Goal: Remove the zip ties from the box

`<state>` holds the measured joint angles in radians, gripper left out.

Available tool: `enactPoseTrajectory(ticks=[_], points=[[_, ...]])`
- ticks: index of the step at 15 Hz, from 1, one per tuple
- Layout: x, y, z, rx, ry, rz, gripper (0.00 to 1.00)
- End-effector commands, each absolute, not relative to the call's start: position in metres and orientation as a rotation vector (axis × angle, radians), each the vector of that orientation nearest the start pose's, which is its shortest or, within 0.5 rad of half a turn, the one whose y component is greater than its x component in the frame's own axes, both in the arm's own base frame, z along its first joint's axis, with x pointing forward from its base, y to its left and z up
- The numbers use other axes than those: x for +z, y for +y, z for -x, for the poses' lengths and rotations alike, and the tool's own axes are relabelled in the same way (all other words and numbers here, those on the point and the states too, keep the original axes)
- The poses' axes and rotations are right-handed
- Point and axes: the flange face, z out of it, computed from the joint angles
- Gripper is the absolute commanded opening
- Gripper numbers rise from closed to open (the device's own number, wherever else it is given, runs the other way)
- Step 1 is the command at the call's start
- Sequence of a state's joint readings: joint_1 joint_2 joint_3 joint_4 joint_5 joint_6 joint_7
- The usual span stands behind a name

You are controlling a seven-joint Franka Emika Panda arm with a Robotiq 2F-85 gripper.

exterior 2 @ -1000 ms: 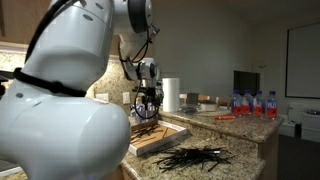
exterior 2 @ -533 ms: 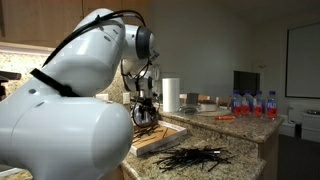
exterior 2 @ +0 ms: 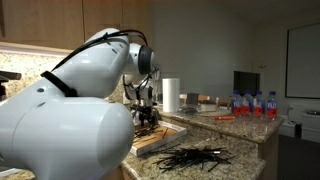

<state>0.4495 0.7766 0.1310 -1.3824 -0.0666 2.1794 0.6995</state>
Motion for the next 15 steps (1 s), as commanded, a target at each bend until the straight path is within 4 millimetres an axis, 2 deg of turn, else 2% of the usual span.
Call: enactPoseTrajectory(ticks=[1,7,15], points=[[0.246,0.396,-0.632,0.049,0.272,3.102,1.00],[0.238,0.408,-0.632,0.133,0.281,3.127,1.00],[0.228,0.409,-0.628,0.234,0.376,3.128,1.00]])
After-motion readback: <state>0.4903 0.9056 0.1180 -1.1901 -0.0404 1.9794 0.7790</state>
